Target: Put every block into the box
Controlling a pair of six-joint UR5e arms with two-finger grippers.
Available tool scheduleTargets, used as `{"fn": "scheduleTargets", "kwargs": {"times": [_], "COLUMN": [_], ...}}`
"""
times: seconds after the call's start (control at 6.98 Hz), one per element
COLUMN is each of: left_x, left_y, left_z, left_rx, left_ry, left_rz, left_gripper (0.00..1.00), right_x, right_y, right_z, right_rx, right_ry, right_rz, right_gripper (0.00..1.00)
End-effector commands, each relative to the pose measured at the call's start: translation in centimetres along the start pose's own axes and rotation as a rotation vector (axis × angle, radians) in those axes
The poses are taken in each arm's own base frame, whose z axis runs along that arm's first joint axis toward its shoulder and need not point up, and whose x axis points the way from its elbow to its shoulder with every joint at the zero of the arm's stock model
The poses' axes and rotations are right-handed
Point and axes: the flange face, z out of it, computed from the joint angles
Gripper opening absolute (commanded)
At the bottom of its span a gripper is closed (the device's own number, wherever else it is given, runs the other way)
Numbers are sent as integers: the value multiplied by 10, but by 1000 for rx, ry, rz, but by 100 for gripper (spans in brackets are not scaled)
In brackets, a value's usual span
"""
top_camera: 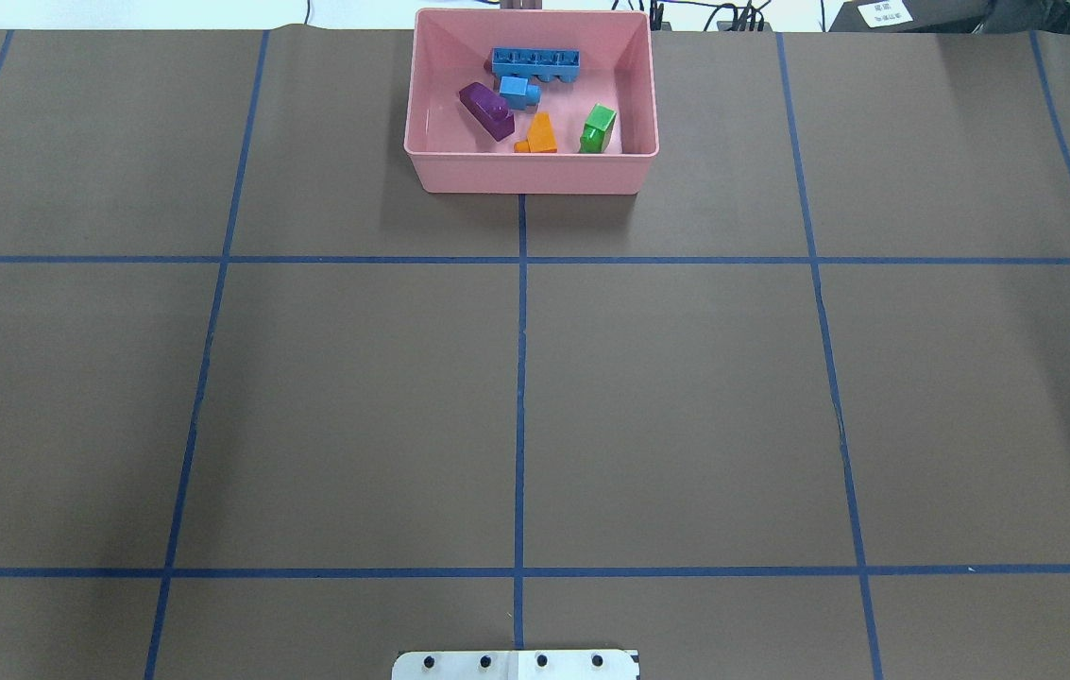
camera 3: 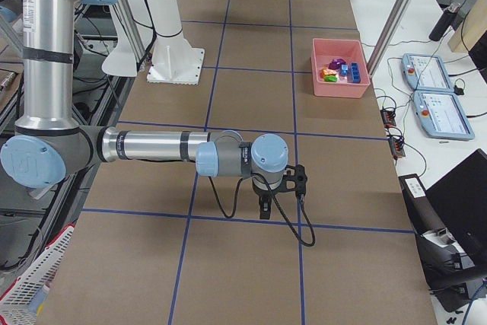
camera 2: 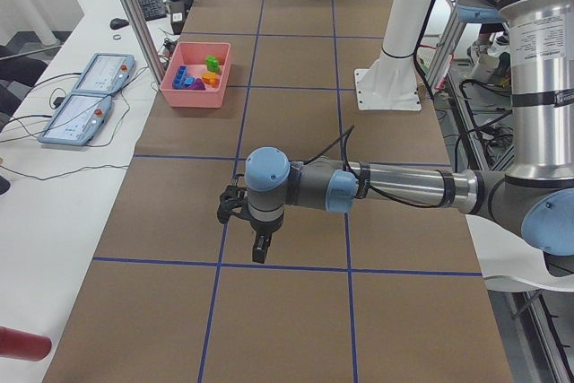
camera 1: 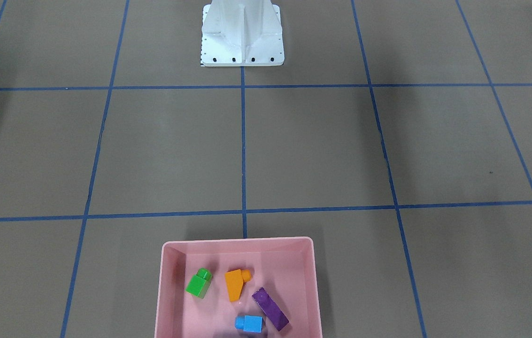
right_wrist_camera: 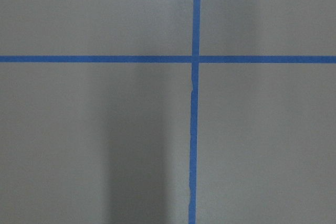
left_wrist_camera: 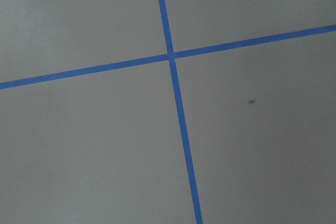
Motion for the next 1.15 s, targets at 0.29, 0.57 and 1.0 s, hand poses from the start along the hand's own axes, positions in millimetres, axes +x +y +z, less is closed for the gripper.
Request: {"fn": "scheduleTargets", "kwargs": {"times": [0.29,0.57,1.0], "left_x": [5,5,5], "left_y": [-5,-4,-4], "left_z": [-3,-2,-2], "left_rx": [31,31,31], "left_ry": [0,1,1], "left_rz": [-184,-182,-181], "left_gripper": [100,100,100], "right_x": [14,14,12], "right_y": [10,11,10], "right_z": [3,3,2], "right_rx": [-6,-7,-5], "right_ry": [19,19,8], "right_rz": [2,4,5], "right_gripper": [100,100,100]}}
